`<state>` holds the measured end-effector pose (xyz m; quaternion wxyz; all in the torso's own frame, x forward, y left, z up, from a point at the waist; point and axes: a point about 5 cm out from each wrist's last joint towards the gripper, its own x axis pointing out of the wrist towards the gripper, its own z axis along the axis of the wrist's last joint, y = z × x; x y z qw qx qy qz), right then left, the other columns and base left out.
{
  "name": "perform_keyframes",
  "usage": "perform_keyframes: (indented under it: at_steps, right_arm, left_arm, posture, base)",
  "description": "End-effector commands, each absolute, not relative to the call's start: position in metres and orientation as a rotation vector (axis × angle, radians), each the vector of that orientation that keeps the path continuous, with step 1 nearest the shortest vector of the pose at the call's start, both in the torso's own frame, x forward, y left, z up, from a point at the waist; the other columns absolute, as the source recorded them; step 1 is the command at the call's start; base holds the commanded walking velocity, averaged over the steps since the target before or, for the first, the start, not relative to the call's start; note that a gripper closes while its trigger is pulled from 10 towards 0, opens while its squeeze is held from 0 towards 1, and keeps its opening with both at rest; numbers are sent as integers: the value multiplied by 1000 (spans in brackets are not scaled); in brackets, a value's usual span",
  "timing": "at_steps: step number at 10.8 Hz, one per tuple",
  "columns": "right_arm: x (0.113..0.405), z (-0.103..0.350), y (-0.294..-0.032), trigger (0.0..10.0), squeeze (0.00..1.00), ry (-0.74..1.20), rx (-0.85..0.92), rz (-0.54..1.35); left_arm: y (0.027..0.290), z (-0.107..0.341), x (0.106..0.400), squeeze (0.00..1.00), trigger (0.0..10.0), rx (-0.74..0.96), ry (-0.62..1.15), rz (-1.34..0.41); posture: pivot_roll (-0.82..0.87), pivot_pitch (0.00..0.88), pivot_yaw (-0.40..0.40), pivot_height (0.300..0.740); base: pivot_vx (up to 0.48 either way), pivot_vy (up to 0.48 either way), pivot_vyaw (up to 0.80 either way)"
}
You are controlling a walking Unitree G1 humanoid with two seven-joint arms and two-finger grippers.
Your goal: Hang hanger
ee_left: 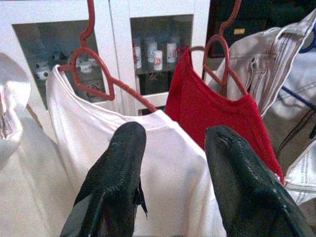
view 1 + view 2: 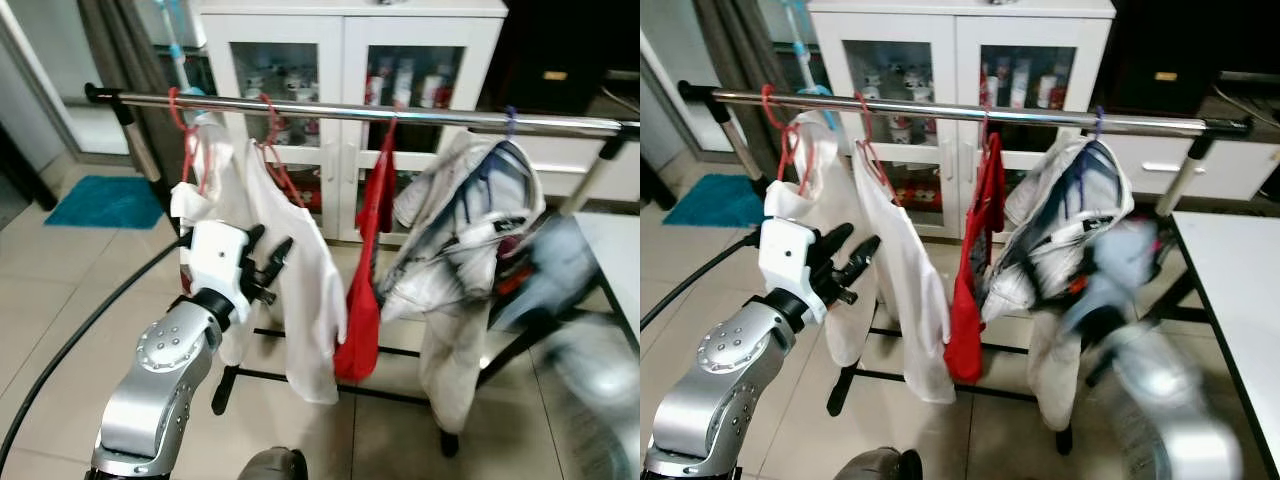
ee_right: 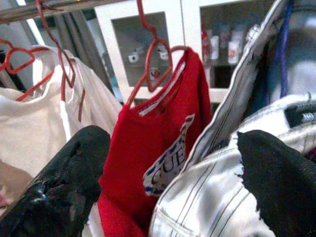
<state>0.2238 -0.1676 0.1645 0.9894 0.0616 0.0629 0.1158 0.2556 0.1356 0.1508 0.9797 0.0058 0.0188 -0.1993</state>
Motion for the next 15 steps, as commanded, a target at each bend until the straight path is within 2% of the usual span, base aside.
perform_keyframes:
  at_steps: [1,4,6,11,15]
  right_arm:
    - [227,164,-161,10000,1000,98,105,211]
    - [231,157,-148,10000,1000,98,80,203]
    - [230,150,-148,10000,1000,87,150,171]
    - [238,147,-140,10000,1000,60,138,156]
    - [237,139,-139,10000,1000,103,98,162]
  left_arm:
    - [138,156,257,0,10000,17,10,-387]
    - [137,161,257,0,10000,45,-24,-370]
    - [137,161,257,0,10000,42,-32,-368]
    - [132,163,265,0,10000,55,-42,-381]
    - [143,162,265,0,10000,50,-38,-342]
  posture:
    - [89,31,62,740]
    - [96,33,50,740]
    - [101,34,49,740]
    - [107,39,59,740]
    - [100,91,14,740]
  base:
    - [0,0,0]
    - [0,0,0]
    - [0,0,0]
    - [0,324,0]
    - [0,380,0]
